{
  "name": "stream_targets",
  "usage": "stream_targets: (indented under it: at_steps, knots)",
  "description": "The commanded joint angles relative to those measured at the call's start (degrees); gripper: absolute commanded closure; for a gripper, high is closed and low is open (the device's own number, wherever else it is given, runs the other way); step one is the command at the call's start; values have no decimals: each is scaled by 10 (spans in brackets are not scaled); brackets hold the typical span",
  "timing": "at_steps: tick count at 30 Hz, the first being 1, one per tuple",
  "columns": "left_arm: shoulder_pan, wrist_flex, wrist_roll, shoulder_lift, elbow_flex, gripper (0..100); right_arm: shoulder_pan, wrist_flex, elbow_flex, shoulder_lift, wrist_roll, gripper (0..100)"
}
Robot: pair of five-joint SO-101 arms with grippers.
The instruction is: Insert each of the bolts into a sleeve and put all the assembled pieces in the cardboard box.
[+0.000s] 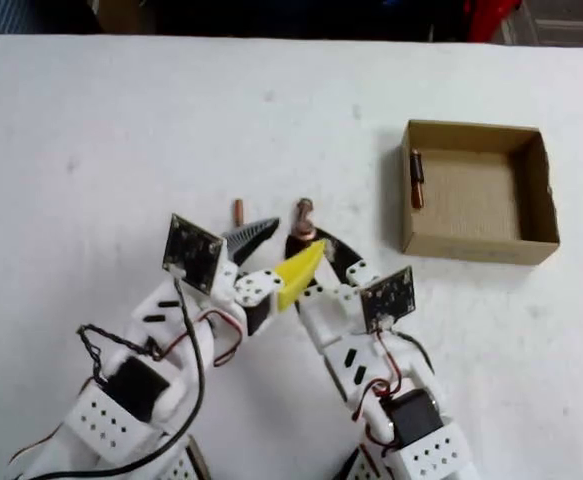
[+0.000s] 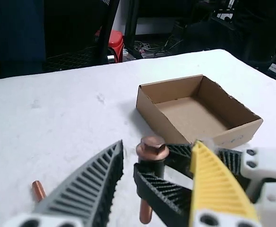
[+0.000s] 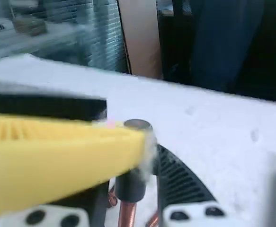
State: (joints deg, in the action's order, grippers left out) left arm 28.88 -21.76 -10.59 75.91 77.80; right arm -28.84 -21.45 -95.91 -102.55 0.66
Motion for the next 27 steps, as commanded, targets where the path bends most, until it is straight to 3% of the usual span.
stream_targets:
  at_steps: [1, 10, 19, 22, 27]
  knots:
    - [0, -2, 5, 15, -31, 755, 8, 10, -4, -6, 2, 982]
    - [-36, -12, 5, 17, -75, 759, 8, 10, -4, -6, 2, 982]
    - [-95, -216, 5, 17, -201, 761, 33, 10, -9, -6, 2, 982]
    - [-128, -296, 5, 17, -251, 824, 65, 11, -9, -6, 2, 981]
    - [-181, -347, 9, 17, -284, 980, 77, 8, -9, -6, 2, 981]
